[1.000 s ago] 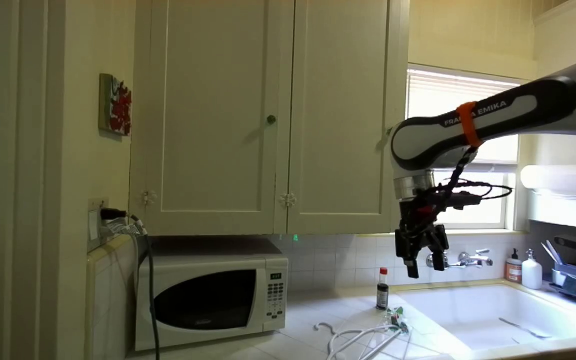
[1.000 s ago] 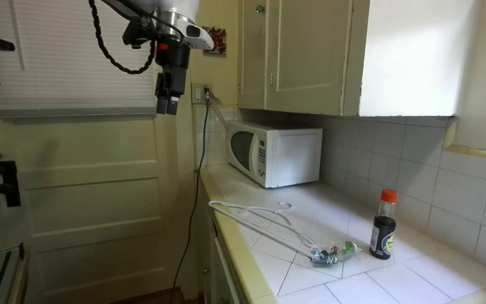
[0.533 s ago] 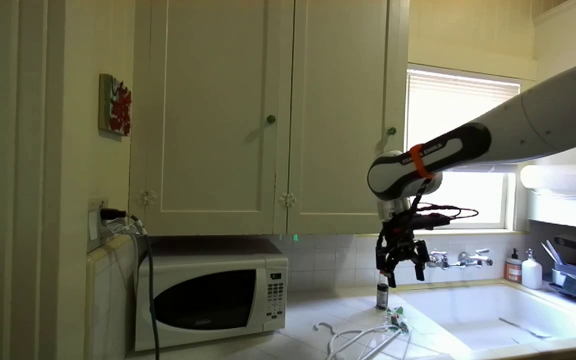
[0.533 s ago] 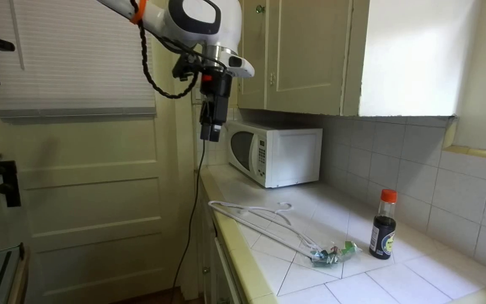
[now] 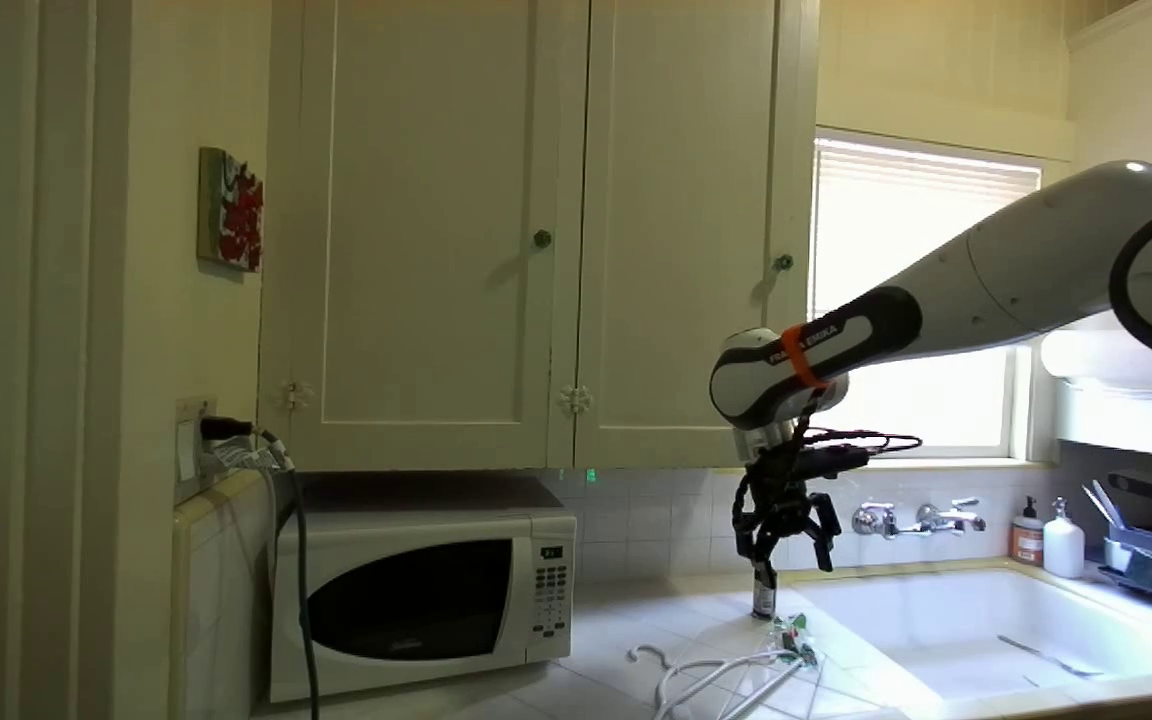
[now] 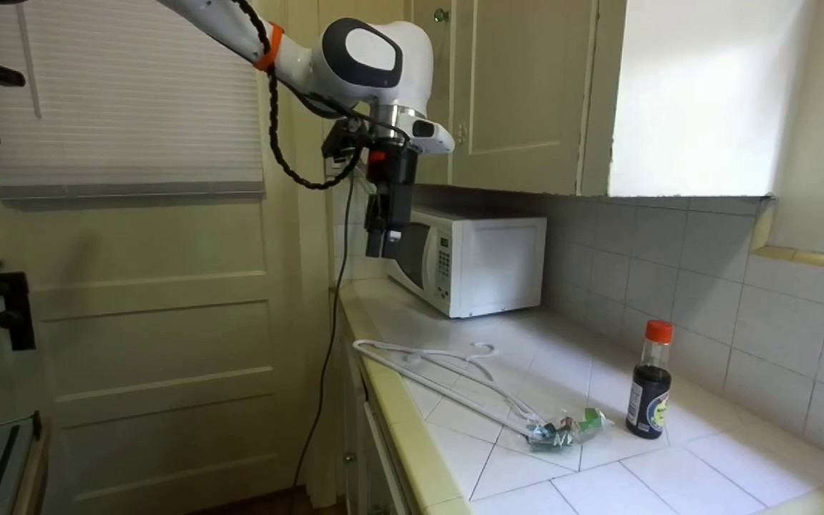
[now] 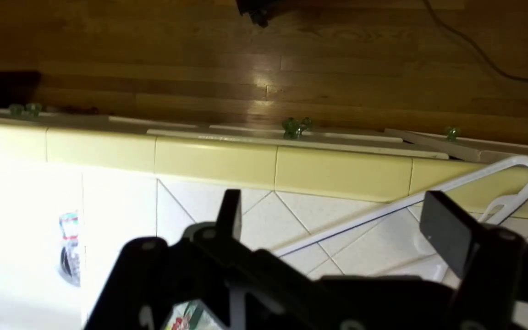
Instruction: Hang the coat hanger on the cabinet's left door
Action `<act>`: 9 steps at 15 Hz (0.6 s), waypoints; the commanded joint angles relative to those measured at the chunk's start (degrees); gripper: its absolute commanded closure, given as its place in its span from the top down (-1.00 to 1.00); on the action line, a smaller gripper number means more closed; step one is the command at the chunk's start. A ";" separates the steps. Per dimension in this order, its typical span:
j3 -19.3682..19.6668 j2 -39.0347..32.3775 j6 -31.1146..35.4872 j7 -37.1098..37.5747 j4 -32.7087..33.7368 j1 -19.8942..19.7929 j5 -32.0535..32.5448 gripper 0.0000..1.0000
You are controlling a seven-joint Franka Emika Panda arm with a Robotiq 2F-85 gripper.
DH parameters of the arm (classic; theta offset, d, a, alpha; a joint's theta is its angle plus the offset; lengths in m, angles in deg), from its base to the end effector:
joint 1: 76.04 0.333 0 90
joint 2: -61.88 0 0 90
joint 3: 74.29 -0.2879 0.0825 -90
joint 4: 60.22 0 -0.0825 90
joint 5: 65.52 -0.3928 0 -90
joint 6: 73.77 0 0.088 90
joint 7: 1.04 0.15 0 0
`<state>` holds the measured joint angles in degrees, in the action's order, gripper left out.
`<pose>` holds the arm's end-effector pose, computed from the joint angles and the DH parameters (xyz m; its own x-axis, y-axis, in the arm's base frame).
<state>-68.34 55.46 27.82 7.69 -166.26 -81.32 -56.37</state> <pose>0.5527 -0.1298 0.3742 0.9371 -0.3079 -0.1645 -0.2772 -0.9427 0.1855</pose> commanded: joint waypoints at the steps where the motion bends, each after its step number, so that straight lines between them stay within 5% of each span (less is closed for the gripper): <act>1: 0.01 3.73 7.63 -7.38 -7.32 -0.08 6.15 1.00; 6: 1.37 -1.32 21.42 -18.60 -11.50 -1.76 13.82 1.00; 9: 2.14 -7.57 28.54 -28.53 -8.53 -3.61 14.33 1.00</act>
<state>-66.68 53.14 51.03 -12.08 -177.28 -83.10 -42.98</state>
